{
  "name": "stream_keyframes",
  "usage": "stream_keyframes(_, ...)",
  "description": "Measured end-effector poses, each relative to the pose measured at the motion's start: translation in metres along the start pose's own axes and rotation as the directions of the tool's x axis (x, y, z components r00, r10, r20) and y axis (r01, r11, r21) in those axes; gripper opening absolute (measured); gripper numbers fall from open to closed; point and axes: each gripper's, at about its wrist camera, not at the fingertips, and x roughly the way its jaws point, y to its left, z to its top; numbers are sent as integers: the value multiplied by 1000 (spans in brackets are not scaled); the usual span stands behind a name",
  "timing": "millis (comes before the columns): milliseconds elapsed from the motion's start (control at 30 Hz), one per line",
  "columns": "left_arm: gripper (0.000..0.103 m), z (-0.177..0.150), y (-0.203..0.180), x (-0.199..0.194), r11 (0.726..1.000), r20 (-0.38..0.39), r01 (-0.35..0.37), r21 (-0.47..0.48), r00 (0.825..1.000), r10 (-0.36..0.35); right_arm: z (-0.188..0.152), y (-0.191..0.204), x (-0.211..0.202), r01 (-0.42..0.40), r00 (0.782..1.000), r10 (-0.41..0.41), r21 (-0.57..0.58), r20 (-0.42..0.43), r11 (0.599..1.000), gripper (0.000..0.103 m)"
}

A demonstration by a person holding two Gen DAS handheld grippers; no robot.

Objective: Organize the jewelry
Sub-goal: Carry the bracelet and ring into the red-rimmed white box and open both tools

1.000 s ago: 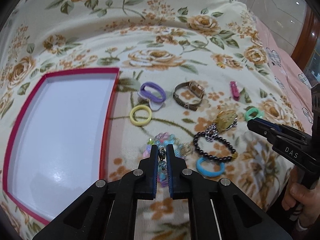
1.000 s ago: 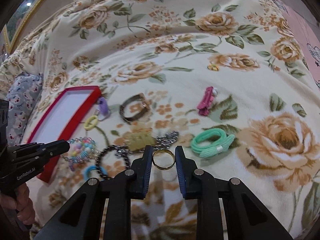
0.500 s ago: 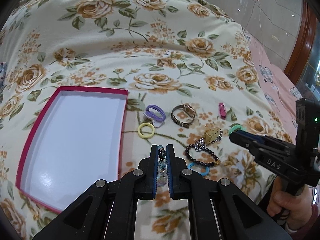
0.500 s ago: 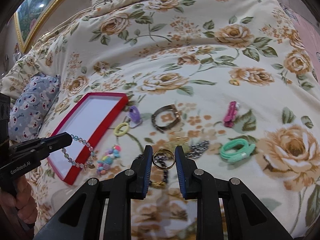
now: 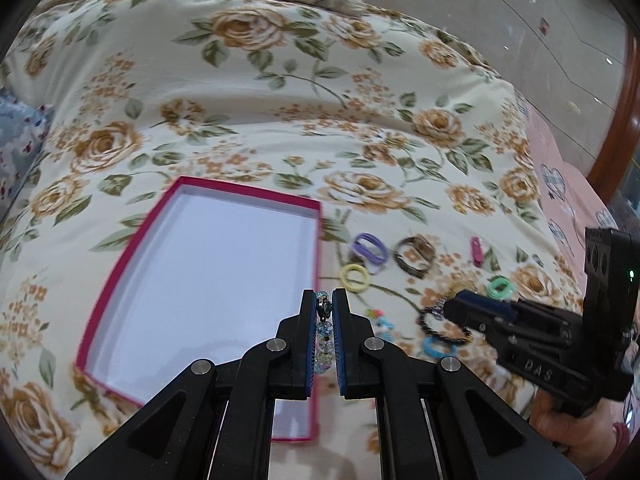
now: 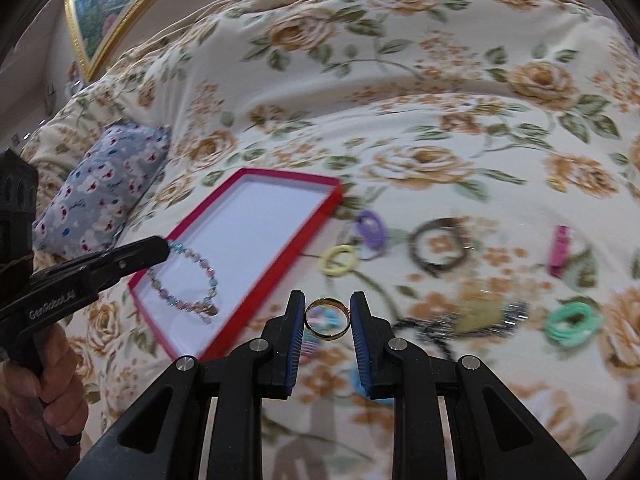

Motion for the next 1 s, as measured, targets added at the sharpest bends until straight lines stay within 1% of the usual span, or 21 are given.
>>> stream_keyframes(233, 7, 5, 33, 6, 997, -8, -40, -59, 999, 40, 13, 44, 40, -91, 995, 88, -65, -48, 994, 23)
stream_keyframes(433, 7, 21, 55, 28, 994, -20, -61, -87, 998, 59, 27, 67, 76, -132, 989, 124, -95, -81, 987, 23)
stream_keyframes(567, 7, 30, 72, 49, 992, -26, -82, -101, 997, 79, 35, 78, 104, -145, 985, 133, -109, -110, 983, 23)
stream_keyframes(767, 7, 31, 104, 79, 979, -74, -118, -168, 991, 107, 36, 85, 141, -153, 977, 131, -127, -171, 980, 23)
stream_keyframes(933, 7, 27, 122, 103, 964, -125, -180, -195, 980, 158, 33, 87, 157, -149, 970, 116, -144, -214, 978, 23)
stream_keyframes(1000, 7, 26, 122, 110, 961, -139, -197, -194, 975, 172, 32, 86, 159, -129, 972, 92, -163, -215, 978, 23)
